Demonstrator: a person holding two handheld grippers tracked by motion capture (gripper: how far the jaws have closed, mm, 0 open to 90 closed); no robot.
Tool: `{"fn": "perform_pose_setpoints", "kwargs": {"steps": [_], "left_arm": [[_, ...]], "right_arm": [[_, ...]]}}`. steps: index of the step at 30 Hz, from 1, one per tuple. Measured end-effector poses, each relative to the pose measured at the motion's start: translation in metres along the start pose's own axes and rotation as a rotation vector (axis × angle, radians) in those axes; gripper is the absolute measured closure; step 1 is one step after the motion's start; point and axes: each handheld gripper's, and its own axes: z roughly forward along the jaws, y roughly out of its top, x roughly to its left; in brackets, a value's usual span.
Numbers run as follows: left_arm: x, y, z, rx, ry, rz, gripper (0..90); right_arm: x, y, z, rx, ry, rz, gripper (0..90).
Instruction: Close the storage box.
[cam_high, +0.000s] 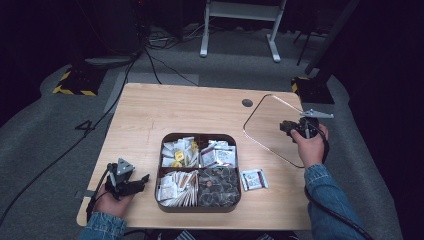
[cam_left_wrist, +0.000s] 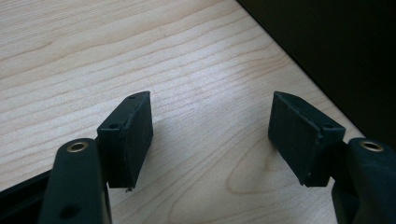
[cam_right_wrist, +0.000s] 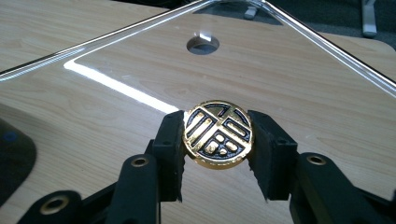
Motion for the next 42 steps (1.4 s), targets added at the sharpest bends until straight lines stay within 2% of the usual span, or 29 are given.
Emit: {"fn": "perform_pose_setpoints", "kwargs": {"steps": [12, 23, 28, 33, 35, 36, 37, 38, 40, 42], "left_arm": [[0.000, 0.000, 0.000, 0.001, 0.000, 0.000, 31.4], [0.000, 0.000, 0.000, 0.000, 0.001, 0.000, 31.4], [0.000, 0.000, 0.000, 0.000, 0.003, -0.001, 31.4], [0.000, 0.000, 0.000, 0.000, 0.003, -0.001, 31.4], [0.000, 0.000, 0.000, 0.000, 0.003, -0.001, 31.4], [0.000, 0.000, 0.000, 0.000, 0.003, -0.001, 31.4], [0.000, 0.000, 0.000, 0.000, 0.003, -0.001, 31.4], [0.000, 0.000, 0.000, 0.000, 0.003, -0.001, 31.4], [0.000, 0.000, 0.000, 0.000, 0.003, -0.001, 31.4], [0.000, 0.000, 0.000, 0.000, 0.002, -0.001, 31.4]], "right_arm": [[0.011, 0.012, -0.026, -0.034, 0.036, -0.008, 59.1], [0.032, 0.025, -0.042, -0.046, 0.072, -0.050, 59.1], [0.051, 0.032, -0.046, -0.031, 0.108, -0.052, 59.1], [0.078, 0.039, -0.049, -0.013, 0.141, -0.098, 59.1], [0.083, 0.040, -0.049, -0.011, 0.149, -0.103, 59.1], [0.092, 0.042, -0.049, -0.011, 0.172, -0.114, 59.1], [0.092, 0.042, -0.049, -0.011, 0.172, -0.114, 59.1], [0.103, 0.044, -0.049, -0.010, 0.198, -0.130, 59.1], [0.105, 0.044, -0.049, -0.009, 0.203, -0.134, 59.1], [0.116, 0.045, -0.048, -0.002, 0.223, -0.155, 59.1]]}}
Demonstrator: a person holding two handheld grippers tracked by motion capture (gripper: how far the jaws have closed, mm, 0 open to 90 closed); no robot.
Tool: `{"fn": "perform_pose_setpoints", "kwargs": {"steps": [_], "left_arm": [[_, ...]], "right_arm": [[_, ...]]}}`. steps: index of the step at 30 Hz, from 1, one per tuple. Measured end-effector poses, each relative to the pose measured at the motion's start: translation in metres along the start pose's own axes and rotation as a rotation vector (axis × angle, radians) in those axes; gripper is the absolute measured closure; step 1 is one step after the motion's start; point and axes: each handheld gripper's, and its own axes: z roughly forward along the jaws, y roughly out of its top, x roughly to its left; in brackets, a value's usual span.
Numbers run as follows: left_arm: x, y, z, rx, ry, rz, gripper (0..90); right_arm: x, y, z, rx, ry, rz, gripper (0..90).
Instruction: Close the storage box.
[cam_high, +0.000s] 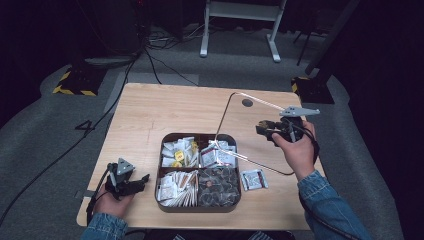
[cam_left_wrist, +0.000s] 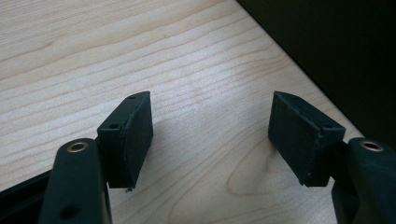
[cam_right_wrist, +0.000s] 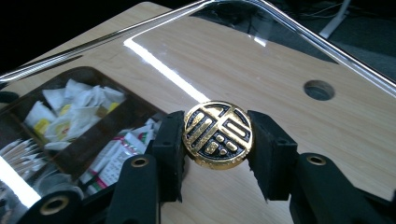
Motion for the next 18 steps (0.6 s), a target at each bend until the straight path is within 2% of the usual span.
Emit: {"fn": "perform_pose_setpoints", "kwargs": {"steps": [1, 5, 6, 9, 18], "left_arm": [[0.000, 0.000, 0.000, -0.002, 0.002, -0.001, 31.4], [0.000, 0.000, 0.000, -0.002, 0.003, -0.001, 31.4], [0.000, 0.000, 0.000, -0.002, 0.003, 0.000, 31.4], [0.000, 0.000, 0.000, 0.000, 0.002, 0.001, 31.4], [0.000, 0.000, 0.000, 0.001, 0.000, 0.001, 30.9]], "right_arm": [[0.010, 0.002, 0.004, 0.007, 0.022, -0.018, 59.1], [0.021, 0.005, 0.008, 0.019, 0.045, -0.032, 59.1], [0.029, 0.006, 0.012, 0.027, 0.064, -0.045, 59.1], [0.035, 0.007, 0.014, 0.033, 0.078, -0.054, 59.1], [0.066, 0.010, 0.026, 0.053, 0.129, -0.093, 59.1]]}}
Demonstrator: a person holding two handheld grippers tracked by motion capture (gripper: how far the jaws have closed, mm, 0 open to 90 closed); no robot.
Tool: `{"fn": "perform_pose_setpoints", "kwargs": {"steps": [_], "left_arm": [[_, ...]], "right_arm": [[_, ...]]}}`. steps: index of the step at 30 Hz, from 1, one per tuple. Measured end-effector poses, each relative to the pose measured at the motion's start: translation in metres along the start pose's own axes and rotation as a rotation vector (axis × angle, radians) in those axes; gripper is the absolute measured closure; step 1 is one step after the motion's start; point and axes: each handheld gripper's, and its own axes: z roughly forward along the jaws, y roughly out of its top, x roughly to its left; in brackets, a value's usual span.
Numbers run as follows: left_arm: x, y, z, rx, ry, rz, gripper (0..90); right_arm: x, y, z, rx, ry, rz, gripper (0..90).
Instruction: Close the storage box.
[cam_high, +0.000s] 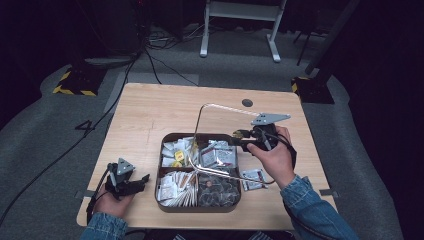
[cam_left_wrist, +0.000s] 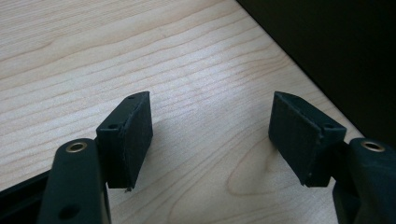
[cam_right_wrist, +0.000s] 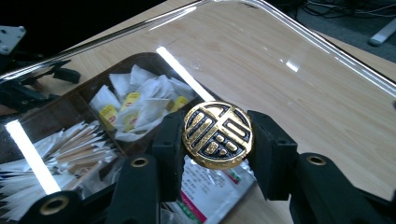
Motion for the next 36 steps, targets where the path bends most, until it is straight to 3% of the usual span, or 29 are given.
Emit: {"fn": "perform_pose_setpoints", "kwargs": {"steps": [11, 23, 36], "left_arm": [[0.000, 0.000, 0.000, 0.001, -0.002, -0.001, 30.3], [0.000, 0.000, 0.000, 0.001, -0.002, -0.002, 30.3], [0.000, 0.000, 0.000, 0.001, -0.002, -0.002, 30.3]], "right_arm": [[0.026, 0.004, 0.018, 0.015, 0.056, -0.034, 59.1], [0.054, -0.003, 0.048, 0.049, 0.108, -0.073, 59.1], [0.067, -0.013, 0.071, 0.083, 0.126, -0.087, 59.1]]}}
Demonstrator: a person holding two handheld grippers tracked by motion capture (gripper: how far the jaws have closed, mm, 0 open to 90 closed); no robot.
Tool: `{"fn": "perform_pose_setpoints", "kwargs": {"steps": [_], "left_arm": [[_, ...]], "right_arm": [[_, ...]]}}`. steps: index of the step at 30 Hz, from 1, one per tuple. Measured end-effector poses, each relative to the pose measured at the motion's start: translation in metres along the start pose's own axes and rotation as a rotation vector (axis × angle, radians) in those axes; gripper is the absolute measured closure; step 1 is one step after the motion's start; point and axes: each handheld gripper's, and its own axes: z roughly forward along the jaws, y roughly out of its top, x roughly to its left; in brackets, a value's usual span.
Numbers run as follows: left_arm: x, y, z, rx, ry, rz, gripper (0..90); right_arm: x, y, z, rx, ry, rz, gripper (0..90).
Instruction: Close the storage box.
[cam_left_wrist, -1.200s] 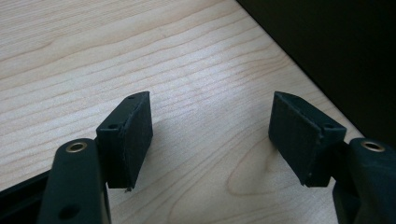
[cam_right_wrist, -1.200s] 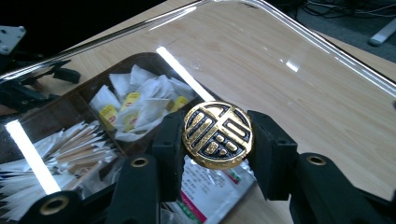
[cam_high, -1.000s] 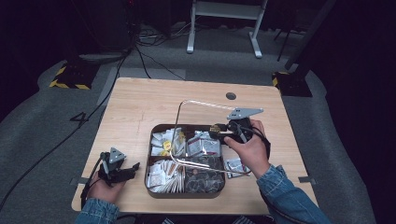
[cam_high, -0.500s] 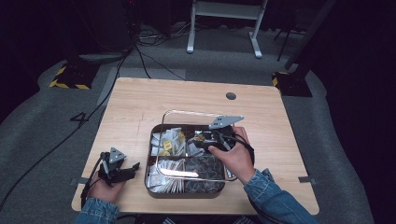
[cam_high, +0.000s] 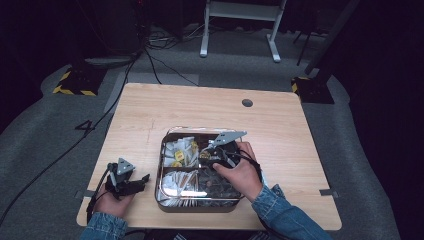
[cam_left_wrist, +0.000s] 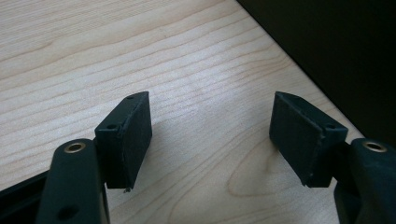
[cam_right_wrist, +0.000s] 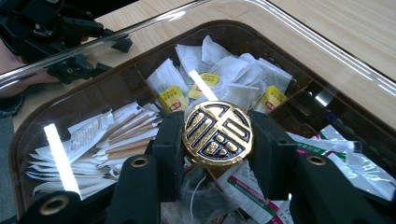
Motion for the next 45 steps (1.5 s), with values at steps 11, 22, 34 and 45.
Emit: {"fn": "perform_pose_setpoints", "kwargs": {"steps": [11, 22, 34, 45], "left_arm": [[0.000, 0.000, 0.000, -0.003, 0.001, -0.001, 30.2], [0.000, 0.000, 0.000, -0.003, 0.001, -0.001, 30.3], [0.000, 0.000, 0.000, -0.003, 0.001, -0.001, 30.3], [0.000, 0.000, 0.000, -0.003, 0.002, -0.001, 30.3]], "right_arm": [[0.009, -0.009, 0.014, 0.009, -0.012, -0.016, 59.1], [0.014, -0.014, 0.022, 0.016, -0.019, -0.028, 59.1], [0.015, -0.017, 0.026, 0.016, -0.034, -0.036, 59.0], [0.015, -0.018, 0.029, 0.020, -0.040, -0.037, 59.1]]}}
